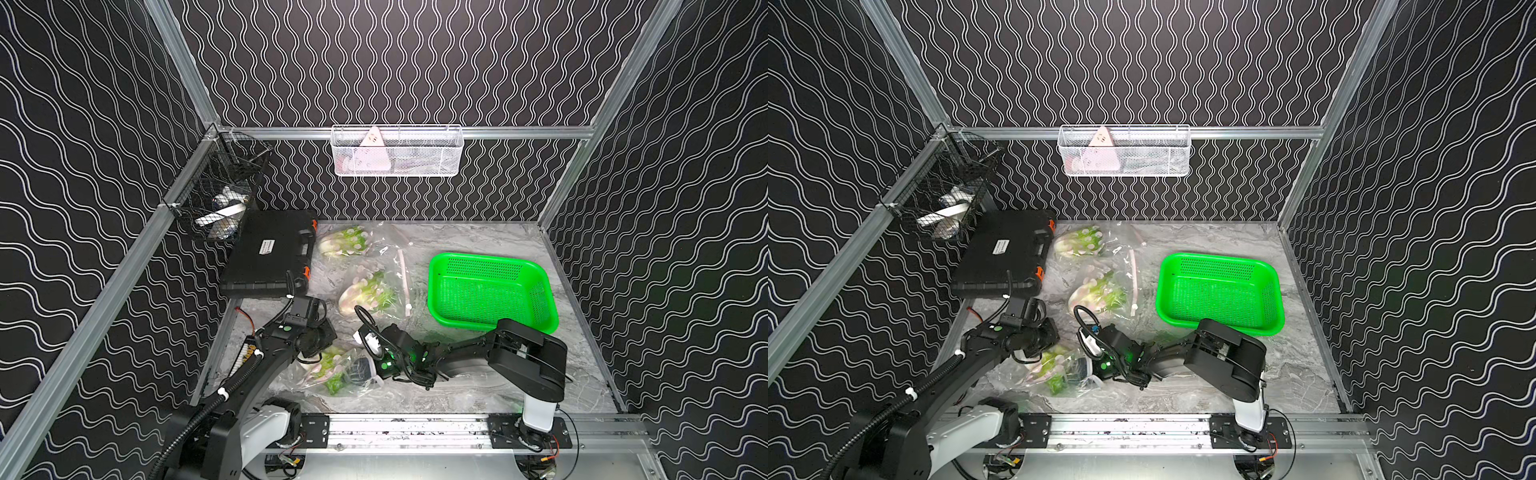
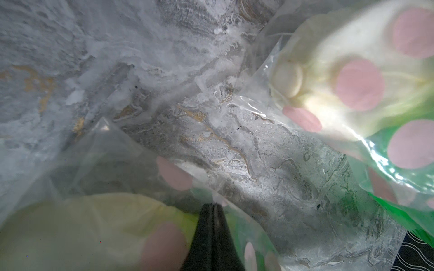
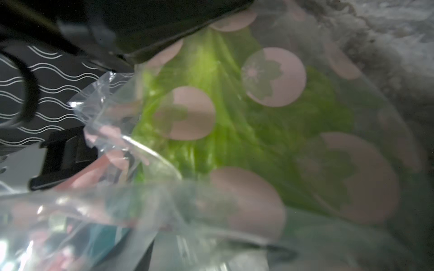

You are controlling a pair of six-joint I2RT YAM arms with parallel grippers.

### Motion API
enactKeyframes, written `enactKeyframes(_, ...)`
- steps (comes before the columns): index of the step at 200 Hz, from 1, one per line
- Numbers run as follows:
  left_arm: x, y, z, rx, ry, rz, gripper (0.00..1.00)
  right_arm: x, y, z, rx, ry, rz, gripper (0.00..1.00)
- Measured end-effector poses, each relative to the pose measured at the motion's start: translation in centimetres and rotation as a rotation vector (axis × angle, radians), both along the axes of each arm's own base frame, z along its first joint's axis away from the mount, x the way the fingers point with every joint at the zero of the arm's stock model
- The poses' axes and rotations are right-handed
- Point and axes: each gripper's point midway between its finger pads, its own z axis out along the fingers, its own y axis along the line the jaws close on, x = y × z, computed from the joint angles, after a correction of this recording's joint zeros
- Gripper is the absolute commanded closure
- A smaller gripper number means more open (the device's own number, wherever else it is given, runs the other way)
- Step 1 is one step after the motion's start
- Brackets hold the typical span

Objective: Open the zip-top bag and take out the chinese cabbages
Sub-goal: Pick up the Chinese cabbage from the zipper food storage bag.

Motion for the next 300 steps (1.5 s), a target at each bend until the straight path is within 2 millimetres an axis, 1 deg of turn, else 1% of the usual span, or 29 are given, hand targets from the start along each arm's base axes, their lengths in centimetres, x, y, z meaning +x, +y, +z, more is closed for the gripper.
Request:
enactKeyframes(11, 0.0, 0.0, -0.1, 0.000, 0.003, 0.000, 1.00, 0.2, 0.0, -0.4, -0.009, -0.003, -0.015, 0.32)
enactKeyframes(31, -0.1, 0.0, -0.3, 0.001, 0.008, 0.000, 1.00, 0.3, 0.2, -0.5, -0.003, -0.008, -0.021, 0.31)
enactKeyframes(66, -0.2, 0.0, -0.4, -0.002, 0.013, -0.002, 1.00, 0.2, 1.0, -0.1, 0.028, -0.020, -0.010, 0.32)
enactKeyframes(97, -0.3, -0.1, -0.6, -0.004, 0.019, -0.004, 1.00, -0.1, 2.2, 0.3, 0.062, -0.024, 0.014, 0.37)
enactKeyframes(145, -0.3, -0.2, -0.7, -0.008, 0.025, -0.006, 1.00, -0.2, 2.8, 0.5, 0.091, -0.026, 0.025, 0.50)
enactKeyframes(184, -0.2, -0.3, -0.8, -0.012, 0.021, -0.007, 1.00, -0.1, 3.6, 0.7, 0.114, -0.023, 0.032, 0.51)
enactKeyframes(199, -0.1, -0.3, -0.7, -0.012, 0.018, -0.006, 1.00, 0.0, 4.2, 1.0, 0.134, -0.019, 0.037, 0.51)
enactKeyframes(226, -0.2, -0.3, -0.9, -0.014, 0.021, -0.005, 1.00, 0.3, 5.0, 0.3, 0.137, -0.015, 0.034, 0.51)
enactKeyframes(237, -0.2, -0.3, -1.0, -0.013, 0.022, -0.006, 1.00, 0.5, 5.3, 0.1, 0.139, -0.018, 0.031, 0.57)
enactKeyframes(249, -0.2, -0.3, -1.0, -0.013, 0.022, -0.006, 1.00, 0.7, 5.4, 0.0, 0.145, -0.023, 0.021, 0.70)
enactKeyframes(260, -0.2, -0.3, -0.8, -0.013, 0.016, -0.006, 1.00, 1.0, 5.4, 0.1, 0.154, -0.032, 0.010, 0.79)
enactKeyframes(271, 0.0, -0.3, -0.3, -0.015, 0.001, -0.007, 1.00, 1.5, 5.0, 0.3, 0.165, -0.042, -0.007, 0.89)
enactKeyframes(278, 0.1, -0.4, 0.3, -0.017, -0.011, -0.007, 1.00, 2.0, 4.5, 0.5, 0.171, -0.049, -0.024, 0.94)
enactKeyframes(280, 0.2, -0.4, 0.5, -0.017, -0.016, -0.007, 0.97, 2.1, 4.4, 0.6, 0.173, -0.050, -0.028, 0.96)
enactKeyframes(285, 0.4, -0.4, 1.1, -0.017, -0.031, -0.007, 0.82, 2.5, 3.8, 0.7, 0.176, -0.056, -0.043, 1.00)
enactKeyframes(294, 0.8, -0.3, 2.4, -0.010, -0.063, -0.009, 0.52, 3.2, 2.9, 1.1, 0.178, -0.062, -0.070, 1.00)
enactKeyframes(298, 1.0, -0.2, 3.0, -0.005, -0.077, -0.008, 0.44, 3.5, 2.4, 1.3, 0.177, -0.064, -0.080, 1.00)
enactKeyframes(300, 1.1, -0.1, 3.3, -0.001, -0.084, -0.010, 0.37, 3.6, 2.2, 1.5, 0.176, -0.065, -0.086, 1.00)
